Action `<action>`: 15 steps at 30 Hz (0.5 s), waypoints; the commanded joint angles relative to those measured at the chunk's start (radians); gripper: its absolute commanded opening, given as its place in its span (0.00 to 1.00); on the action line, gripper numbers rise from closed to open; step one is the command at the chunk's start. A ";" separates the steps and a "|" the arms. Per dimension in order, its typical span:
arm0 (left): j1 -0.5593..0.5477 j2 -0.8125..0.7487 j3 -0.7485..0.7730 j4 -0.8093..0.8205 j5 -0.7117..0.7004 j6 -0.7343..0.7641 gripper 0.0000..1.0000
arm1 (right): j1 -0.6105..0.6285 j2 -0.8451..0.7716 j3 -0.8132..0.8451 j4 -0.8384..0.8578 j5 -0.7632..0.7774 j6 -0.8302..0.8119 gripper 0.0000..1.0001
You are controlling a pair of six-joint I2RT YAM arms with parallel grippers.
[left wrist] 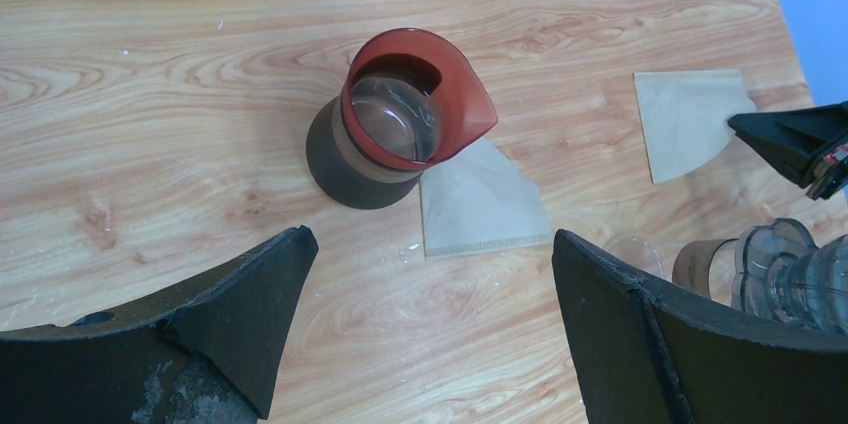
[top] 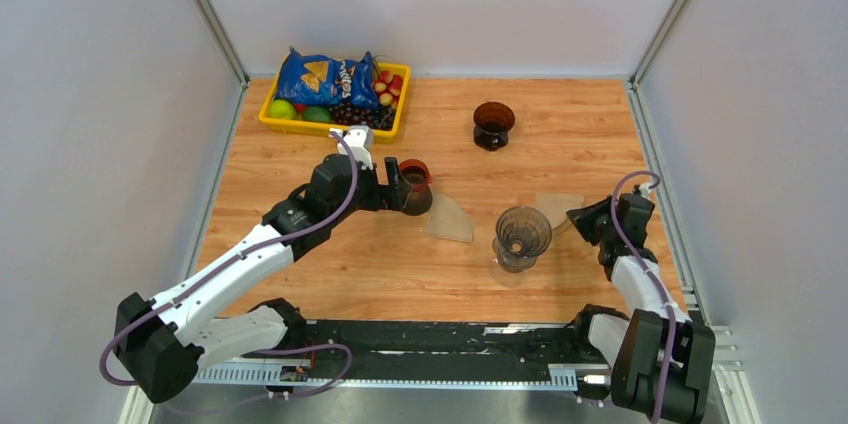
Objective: Place the coffee filter in the dripper
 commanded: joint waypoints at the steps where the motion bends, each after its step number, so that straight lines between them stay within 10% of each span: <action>1: 0.001 -0.009 0.032 0.005 0.032 0.013 1.00 | -0.003 -0.029 0.087 0.041 -0.052 -0.094 0.00; 15: 0.001 -0.049 0.090 -0.004 0.040 0.138 1.00 | 0.214 -0.067 0.501 -0.240 0.102 -0.327 0.00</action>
